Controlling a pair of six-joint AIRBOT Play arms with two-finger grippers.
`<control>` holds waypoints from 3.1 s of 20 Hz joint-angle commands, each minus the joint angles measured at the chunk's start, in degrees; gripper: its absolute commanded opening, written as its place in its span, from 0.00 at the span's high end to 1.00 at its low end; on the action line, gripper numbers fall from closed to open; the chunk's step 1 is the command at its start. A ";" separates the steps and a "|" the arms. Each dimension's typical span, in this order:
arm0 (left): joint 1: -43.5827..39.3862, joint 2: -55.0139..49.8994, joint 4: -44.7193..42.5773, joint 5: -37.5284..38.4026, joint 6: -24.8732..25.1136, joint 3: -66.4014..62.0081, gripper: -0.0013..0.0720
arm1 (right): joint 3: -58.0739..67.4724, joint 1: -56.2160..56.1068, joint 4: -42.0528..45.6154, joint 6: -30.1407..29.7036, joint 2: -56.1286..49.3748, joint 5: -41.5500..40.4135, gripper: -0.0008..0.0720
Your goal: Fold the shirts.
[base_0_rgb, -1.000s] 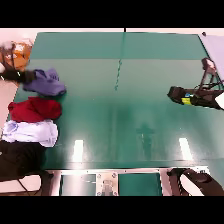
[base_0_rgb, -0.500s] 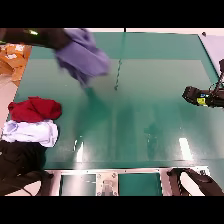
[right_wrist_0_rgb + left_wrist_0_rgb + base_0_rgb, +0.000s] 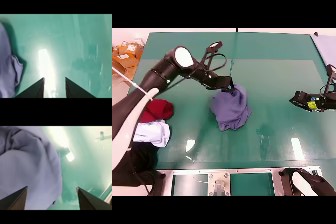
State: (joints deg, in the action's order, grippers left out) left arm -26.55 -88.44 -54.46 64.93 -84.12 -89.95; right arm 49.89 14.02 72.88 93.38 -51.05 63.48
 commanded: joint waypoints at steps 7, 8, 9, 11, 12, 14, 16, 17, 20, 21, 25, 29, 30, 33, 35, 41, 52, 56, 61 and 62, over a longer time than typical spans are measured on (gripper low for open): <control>8.61 -1.81 0.59 19.19 -2.58 12.13 0.00 | -6.16 0.00 -20.31 -13.25 -18.67 -2.45 0.60; 7.48 -1.81 0.70 14.73 -2.34 16.63 0.00 | -6.23 -0.70 -22.29 -15.13 -21.62 -3.23 0.60; 6.67 -1.88 0.83 9.33 -2.34 20.20 0.00 | -6.23 -1.81 -24.76 -17.75 -24.65 -4.59 0.60; 6.12 -2.19 1.66 -2.14 -2.38 25.35 0.00 | -6.21 -4.28 -30.56 -22.47 -29.59 -7.72 0.60; 6.29 -2.40 2.29 -6.84 -2.38 26.64 0.00 | -6.21 -5.33 -33.77 -24.57 -31.50 -8.63 0.60; 6.32 -2.60 3.48 -14.60 -2.38 27.23 0.00 | -5.75 -7.67 -39.41 -27.98 -34.88 -8.90 0.61; 6.32 -2.62 9.16 -19.50 -0.57 27.23 0.01 | -4.42 -9.73 -41.51 -29.09 -37.38 -9.09 0.61; 6.29 -2.62 12.57 -19.91 2.16 27.23 0.01 | -3.54 -10.62 -42.07 -29.18 -38.27 -9.09 0.63; 6.32 -2.62 15.32 -17.29 7.37 27.23 0.90 | -1.77 -12.41 -42.45 -29.18 -39.15 -9.27 0.69; 6.32 -2.62 14.43 -16.28 8.57 27.21 0.95 | -1.53 -12.52 -42.21 -29.22 -39.12 -9.31 0.79; 12.37 -2.29 7.06 -6.82 6.78 26.01 0.95 | 0.57 -7.37 -36.70 -31.02 -38.84 -8.96 0.97; 21.62 1.40 1.09 -2.89 4.61 25.51 0.95 | 2.78 5.62 -34.47 -30.86 -35.06 -4.76 0.97; 22.45 1.57 0.94 -2.89 4.61 25.57 0.95 | 2.93 8.31 -34.47 -30.88 -34.16 -4.00 0.96; 22.47 1.53 -0.09 -3.50 4.63 25.55 0.95 | 2.95 13.57 -34.45 -30.86 -33.66 -2.95 0.97; 22.47 1.55 -0.72 -4.48 4.35 25.49 0.95 | 2.95 15.87 -34.80 -30.84 -33.66 -2.32 0.97; 22.40 11.32 -0.79 -2.78 5.25 10.25 0.95 | 14.91 14.97 -53.70 -33.64 -25.33 7.13 0.97; 22.43 37.59 -1.14 1.75 8.02 -11.41 0.95 | 43.56 21.97 -55.19 -32.17 4.35 -12.66 0.97; 22.43 38.66 -4.66 2.23 7.80 -11.54 0.95 | 43.45 22.21 -51.91 -32.54 7.04 -16.94 0.97; 22.43 34.62 -5.42 1.57 7.65 -1.73 0.95 | 37.86 18.01 -49.57 -32.35 0.66 -13.46 0.97; 22.43 32.83 -4.66 1.46 7.67 1.33 0.95 | 36.33 15.52 -48.54 -32.33 -2.19 -12.74 0.97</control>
State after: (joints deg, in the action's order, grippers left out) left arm -4.16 -52.97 -59.46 66.48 -76.42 -94.32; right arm 89.36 33.19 22.37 61.01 -48.97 49.28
